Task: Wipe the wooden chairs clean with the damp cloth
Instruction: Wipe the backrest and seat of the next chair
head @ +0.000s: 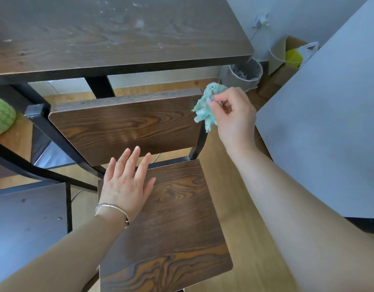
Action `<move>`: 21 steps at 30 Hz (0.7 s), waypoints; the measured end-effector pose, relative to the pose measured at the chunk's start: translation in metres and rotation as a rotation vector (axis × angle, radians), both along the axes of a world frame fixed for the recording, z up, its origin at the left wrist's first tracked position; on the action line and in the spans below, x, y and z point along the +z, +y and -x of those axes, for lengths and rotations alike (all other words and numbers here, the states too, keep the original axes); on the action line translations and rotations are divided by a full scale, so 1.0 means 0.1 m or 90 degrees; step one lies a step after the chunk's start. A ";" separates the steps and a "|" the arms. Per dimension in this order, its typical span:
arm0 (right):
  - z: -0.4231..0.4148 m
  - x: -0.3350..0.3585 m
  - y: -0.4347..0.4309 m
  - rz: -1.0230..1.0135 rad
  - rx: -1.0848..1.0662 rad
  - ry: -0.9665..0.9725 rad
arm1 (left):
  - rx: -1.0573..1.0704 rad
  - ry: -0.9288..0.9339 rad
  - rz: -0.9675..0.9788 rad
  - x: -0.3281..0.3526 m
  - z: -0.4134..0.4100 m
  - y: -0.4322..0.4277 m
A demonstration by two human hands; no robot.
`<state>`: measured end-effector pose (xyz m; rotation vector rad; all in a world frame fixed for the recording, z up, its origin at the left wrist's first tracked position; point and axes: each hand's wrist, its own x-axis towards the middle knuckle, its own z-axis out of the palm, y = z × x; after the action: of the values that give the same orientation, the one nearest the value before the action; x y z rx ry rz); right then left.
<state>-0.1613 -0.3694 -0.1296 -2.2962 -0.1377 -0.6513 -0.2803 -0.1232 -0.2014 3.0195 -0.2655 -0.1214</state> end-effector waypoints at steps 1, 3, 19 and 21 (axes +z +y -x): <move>0.03 -0.08 -0.01 0.010 0.008 0.007 | 0.000 0.004 -0.001 -0.01 0.00 0.02; 0.11 -0.31 -0.04 0.025 0.018 0.034 | -0.003 0.004 -0.005 -0.05 0.01 0.05; 0.44 -1.87 -0.12 -0.032 -0.076 0.246 | 0.008 0.032 0.014 -0.77 0.09 0.22; 0.44 -2.00 -0.09 -0.045 -0.101 0.311 | 0.005 0.033 0.010 -0.81 0.10 0.24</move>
<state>-0.2054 -0.3782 -0.3296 -2.3408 0.2962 -0.1525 -0.2899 -0.0990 -0.2825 2.9960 -0.2475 -0.1962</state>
